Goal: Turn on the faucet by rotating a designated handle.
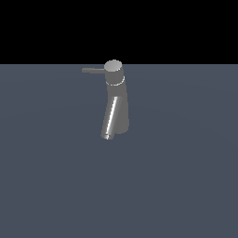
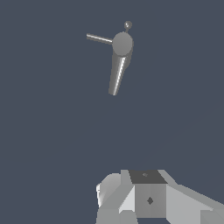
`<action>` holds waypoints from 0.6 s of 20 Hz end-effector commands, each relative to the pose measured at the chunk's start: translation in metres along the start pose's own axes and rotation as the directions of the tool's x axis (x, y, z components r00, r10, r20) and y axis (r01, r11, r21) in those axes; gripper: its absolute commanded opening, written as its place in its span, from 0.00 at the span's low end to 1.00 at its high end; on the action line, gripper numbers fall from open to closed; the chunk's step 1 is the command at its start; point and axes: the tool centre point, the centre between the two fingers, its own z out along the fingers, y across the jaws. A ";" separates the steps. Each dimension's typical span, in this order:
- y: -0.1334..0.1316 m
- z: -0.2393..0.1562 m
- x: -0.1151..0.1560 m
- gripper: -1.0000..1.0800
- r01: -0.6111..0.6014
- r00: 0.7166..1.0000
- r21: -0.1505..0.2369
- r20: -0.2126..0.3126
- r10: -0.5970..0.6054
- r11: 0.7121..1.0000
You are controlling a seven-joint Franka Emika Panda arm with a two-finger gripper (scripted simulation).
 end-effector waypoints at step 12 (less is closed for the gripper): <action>-0.003 -0.010 0.007 0.00 0.049 0.998 -0.024 -0.046 -0.050 0.999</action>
